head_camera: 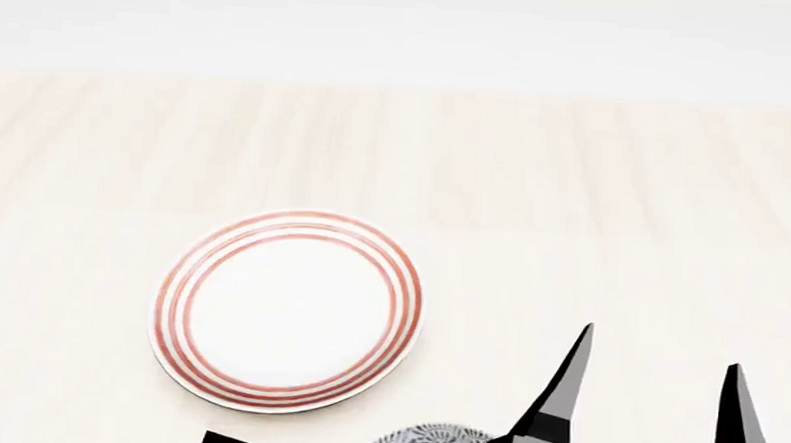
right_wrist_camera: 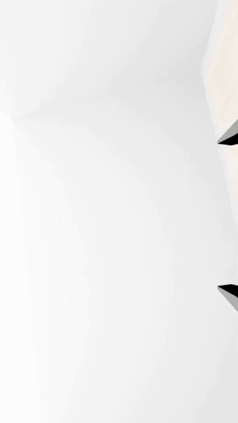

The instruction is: Put the bowl on the plate.

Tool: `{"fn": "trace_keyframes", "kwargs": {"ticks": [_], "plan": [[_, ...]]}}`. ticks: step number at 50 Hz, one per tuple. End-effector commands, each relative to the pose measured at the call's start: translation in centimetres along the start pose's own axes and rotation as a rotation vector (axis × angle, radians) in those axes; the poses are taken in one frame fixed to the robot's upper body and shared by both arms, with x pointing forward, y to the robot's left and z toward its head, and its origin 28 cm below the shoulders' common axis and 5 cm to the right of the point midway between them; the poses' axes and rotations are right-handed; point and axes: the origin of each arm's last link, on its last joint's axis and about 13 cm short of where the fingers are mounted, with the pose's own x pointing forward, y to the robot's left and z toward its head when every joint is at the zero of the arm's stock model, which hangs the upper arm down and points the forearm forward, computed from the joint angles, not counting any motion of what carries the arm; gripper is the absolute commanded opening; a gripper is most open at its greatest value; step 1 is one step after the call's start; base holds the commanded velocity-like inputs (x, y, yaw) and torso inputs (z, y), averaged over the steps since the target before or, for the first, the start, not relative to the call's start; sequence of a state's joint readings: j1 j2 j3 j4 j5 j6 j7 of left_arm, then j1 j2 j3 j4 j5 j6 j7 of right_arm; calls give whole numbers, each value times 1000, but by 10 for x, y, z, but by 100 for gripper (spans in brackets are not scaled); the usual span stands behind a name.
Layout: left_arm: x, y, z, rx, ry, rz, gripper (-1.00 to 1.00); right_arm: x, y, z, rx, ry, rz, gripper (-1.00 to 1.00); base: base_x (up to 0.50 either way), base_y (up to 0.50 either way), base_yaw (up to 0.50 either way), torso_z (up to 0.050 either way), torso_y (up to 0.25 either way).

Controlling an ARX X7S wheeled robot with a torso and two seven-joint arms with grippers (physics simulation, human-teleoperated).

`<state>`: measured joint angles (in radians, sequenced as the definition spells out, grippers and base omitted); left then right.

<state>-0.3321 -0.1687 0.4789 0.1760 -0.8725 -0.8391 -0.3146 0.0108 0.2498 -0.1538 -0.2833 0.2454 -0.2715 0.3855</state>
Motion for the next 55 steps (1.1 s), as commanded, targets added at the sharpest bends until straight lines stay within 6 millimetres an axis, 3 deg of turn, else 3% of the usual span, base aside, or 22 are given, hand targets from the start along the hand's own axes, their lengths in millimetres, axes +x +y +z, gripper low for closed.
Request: {"fn": "trace_keyframes", "kwargs": {"ticks": [1,8,14,26,41,55], "plan": [[4,3,-1,14,-9,20,-100,0,0,0,-7,-13,9,100,0,0,0,0,0],[4,6,8,55,-52,31,-100,0,0,1,-5,-12,13,100,0,0,0,0,0],[2,6,31,153,-158,35,-100,0,1,2,-4,-16,12,100,0,0,0,0,0],[-4,8,110,302,-384,74,-100,1,0,2,-5,-17,9,100,0,0,0,0,0],[5,24,132,294,-426,129,-100,0,1,2,-5,-14,12,100,0,0,0,0,0],[25,52,152,231,-417,241,-100,0,1,0,-5,-7,16,100,0,0,0,0,0]]}}
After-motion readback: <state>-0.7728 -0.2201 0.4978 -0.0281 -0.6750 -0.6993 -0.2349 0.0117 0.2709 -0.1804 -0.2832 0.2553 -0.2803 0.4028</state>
